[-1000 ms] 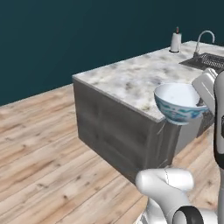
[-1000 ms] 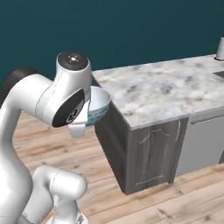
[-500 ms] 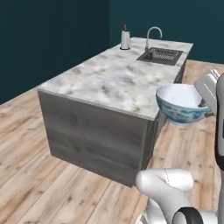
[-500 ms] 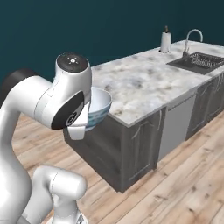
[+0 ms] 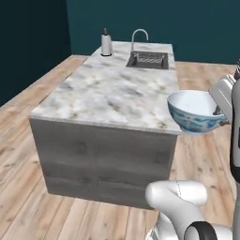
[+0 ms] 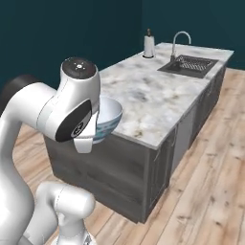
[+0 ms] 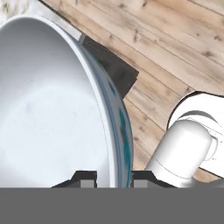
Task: Pick up the bowls from the cabinet and place each bowl in front of a stool on the dining counter.
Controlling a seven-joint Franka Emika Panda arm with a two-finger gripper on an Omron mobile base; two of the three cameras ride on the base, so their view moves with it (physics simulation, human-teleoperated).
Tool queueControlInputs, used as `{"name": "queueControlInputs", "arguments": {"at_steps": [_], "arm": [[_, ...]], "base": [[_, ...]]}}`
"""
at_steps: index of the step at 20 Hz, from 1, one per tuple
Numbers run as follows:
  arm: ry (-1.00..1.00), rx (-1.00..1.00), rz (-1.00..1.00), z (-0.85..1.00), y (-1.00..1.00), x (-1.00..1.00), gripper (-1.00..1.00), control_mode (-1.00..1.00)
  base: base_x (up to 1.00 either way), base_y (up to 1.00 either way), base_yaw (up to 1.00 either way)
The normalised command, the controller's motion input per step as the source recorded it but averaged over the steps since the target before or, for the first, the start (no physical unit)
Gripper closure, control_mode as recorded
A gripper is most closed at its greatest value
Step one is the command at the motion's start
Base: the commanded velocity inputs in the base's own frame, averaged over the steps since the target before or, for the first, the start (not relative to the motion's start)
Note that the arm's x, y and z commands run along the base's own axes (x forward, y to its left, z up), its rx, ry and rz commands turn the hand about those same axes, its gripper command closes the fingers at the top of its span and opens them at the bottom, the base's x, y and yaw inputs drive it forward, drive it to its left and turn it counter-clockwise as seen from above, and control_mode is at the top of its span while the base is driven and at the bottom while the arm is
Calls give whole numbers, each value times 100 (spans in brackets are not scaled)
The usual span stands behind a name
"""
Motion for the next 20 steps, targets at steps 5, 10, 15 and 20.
{"name": "queueControlInputs", "arguments": {"at_steps": [5,10,15,20], "arm": [[0,0,0,0,0,0,100,100],[0,0,0,0,0,0,100,100],[0,0,0,0,0,0,100,100],[0,0,0,0,0,0,100,100]], "base": [[49,100,-37],[39,100,-30],[35,100,-28],[32,100,-27]]}}
